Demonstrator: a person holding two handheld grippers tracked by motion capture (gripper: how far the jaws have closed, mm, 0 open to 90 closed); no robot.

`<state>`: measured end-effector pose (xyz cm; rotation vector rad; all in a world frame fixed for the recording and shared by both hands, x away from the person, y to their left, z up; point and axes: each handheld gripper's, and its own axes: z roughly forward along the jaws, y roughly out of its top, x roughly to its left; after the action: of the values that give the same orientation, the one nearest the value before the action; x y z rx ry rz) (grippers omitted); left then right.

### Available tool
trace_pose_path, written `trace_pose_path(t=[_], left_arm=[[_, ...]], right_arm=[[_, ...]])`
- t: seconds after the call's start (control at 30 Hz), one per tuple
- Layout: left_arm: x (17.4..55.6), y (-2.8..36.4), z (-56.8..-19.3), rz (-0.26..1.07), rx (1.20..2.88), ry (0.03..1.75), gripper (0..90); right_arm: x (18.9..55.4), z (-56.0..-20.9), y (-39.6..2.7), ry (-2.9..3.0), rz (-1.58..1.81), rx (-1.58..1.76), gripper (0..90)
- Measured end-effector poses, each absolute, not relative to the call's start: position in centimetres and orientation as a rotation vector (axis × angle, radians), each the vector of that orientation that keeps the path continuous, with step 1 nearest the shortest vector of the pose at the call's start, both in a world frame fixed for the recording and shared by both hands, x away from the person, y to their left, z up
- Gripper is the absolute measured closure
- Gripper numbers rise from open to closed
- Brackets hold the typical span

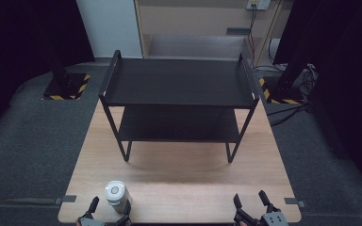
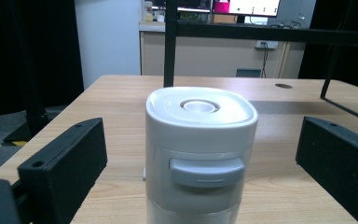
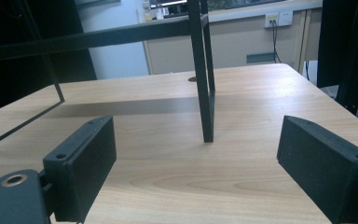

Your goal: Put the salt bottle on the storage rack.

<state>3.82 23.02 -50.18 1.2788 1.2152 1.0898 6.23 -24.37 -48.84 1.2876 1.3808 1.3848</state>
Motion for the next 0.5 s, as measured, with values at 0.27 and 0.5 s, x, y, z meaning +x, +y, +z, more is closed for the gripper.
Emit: trace_pose_path(t=[0.27, 0.5], left_arm=[[5.3, 23.1, -50.7, 1.067, 1.307, 1.238, 3.5], [5.9, 23.2, -51.2, 1.085, 1.306, 1.223, 14.8]], right_arm=[[6.7, -49.0, -24.4, 1.394, 1.371, 1.300, 11.7], [6.9, -49.0, -24.4, 1.399, 1.357, 1.306, 11.7]])
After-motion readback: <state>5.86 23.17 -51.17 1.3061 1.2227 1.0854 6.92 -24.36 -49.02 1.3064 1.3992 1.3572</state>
